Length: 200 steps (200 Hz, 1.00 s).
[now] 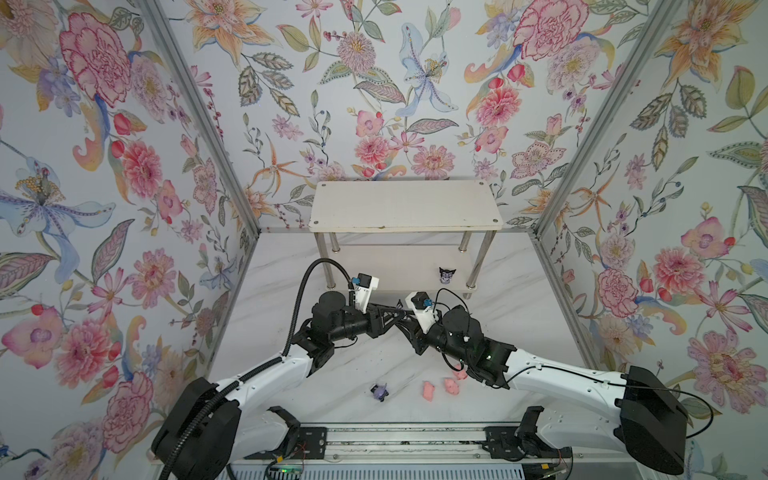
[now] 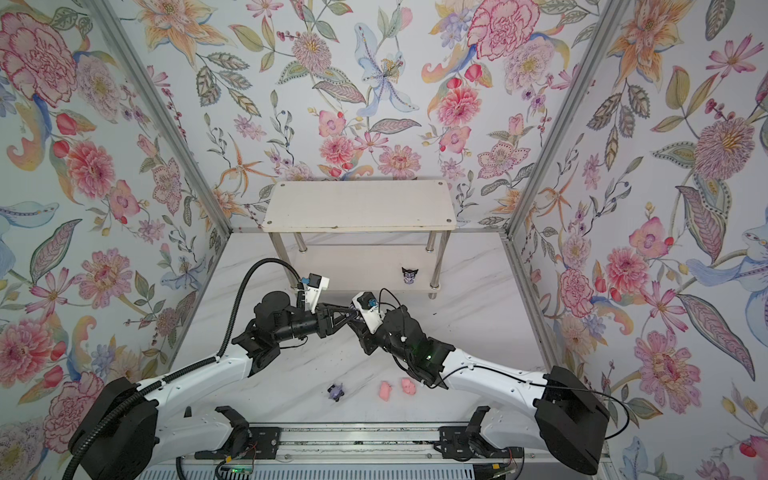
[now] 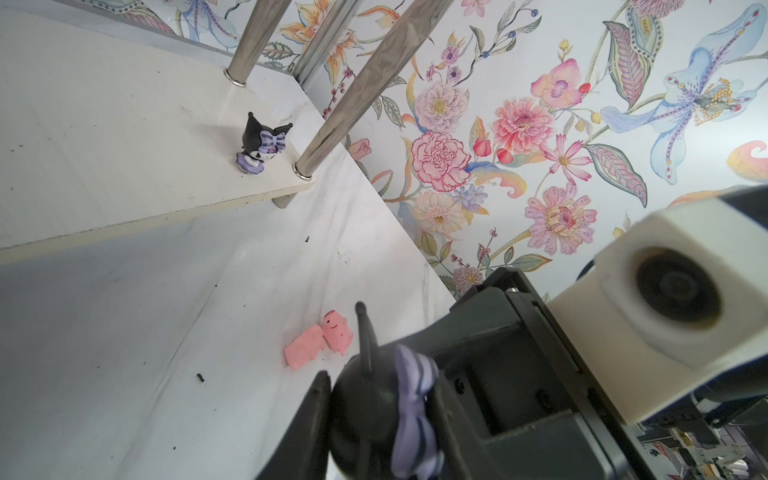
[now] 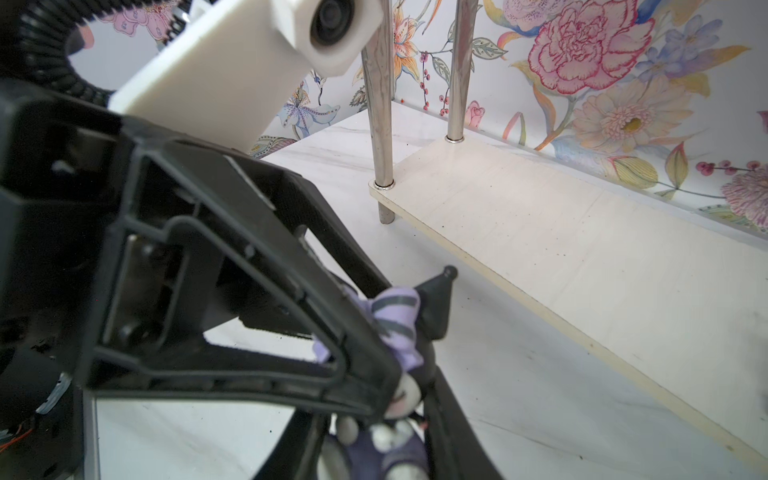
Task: Place and organize the plastic toys onto the shelf
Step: 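Lift the figurine with the right gripper toward the left gripper, which closes on it, then set the Kuromi on the lower shelf with the left gripper while the right gripper withdraws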
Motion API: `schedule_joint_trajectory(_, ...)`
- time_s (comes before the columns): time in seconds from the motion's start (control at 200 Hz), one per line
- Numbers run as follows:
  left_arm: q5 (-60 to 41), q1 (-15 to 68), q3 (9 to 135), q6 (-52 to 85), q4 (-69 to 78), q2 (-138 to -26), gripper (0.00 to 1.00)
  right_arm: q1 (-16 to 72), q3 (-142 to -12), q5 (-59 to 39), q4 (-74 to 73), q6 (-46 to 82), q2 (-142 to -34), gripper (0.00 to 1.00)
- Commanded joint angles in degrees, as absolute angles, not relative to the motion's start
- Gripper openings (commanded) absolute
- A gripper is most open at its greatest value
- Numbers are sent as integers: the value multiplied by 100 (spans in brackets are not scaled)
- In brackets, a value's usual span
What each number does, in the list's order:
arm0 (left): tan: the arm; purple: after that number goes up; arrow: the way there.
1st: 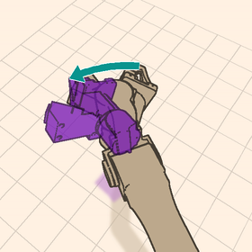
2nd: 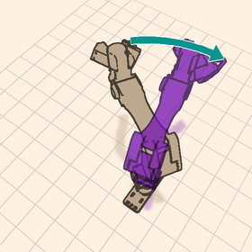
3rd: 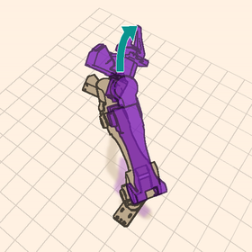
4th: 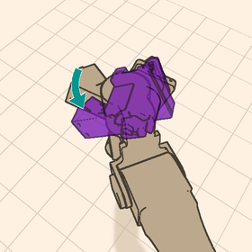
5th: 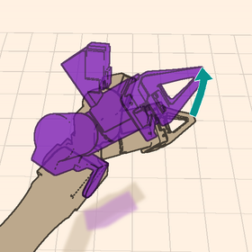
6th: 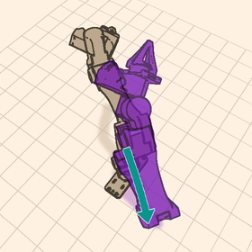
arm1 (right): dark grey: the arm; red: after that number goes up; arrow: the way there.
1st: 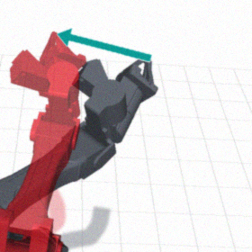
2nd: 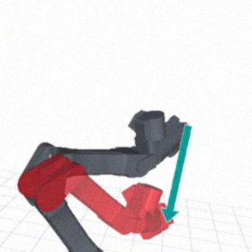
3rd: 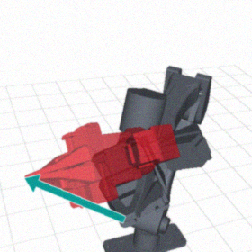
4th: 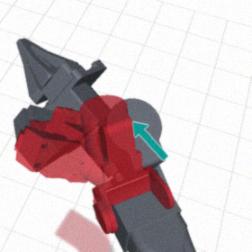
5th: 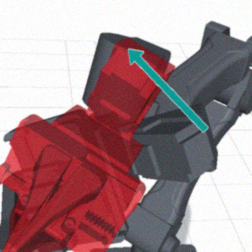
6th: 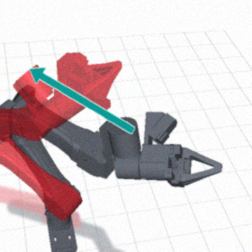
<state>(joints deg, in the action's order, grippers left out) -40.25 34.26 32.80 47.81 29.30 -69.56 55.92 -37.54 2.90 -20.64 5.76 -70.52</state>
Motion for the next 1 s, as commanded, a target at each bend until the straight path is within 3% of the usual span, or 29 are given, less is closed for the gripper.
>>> schedule_joint_trajectory(0.0,-4140,3498,3563,4581,2826,-6922,8,5643,-3914,299,-2294,496,-7064,11)
schedule_joint_trajectory(0.055,-4073,3498,3676,4396,2616,-6925,2,5640,-3881,310,-2279,501,-7035,17)
schedule_joint_trajectory(0.18,-3806,3496,3996,3701,2197,-7034,0,5597,-3699,356,-2246,598,-6807,64)
schedule_joint_trajectory(0.285,-3430,3494,4314,2948,1822,-7280,0,5428,-3493,433,-2053,769,-6358,78)
schedule_joint_trajectory(0.495,-2395,3489,4711,1565,1598,-7800,0,4798,-3112,767,-1067,896,-4892,80)
schedule_joint_trajectory(0.716,-1632,3485,4293,387,2618,-7832,0,4177,-2831,1087,-377,901,-3444,71)
schedule_joint_trajectory(0.996,-1620,3490,4212,-669,3333,-8255,0,3928,-2926,883,-132,813,-3343,66)
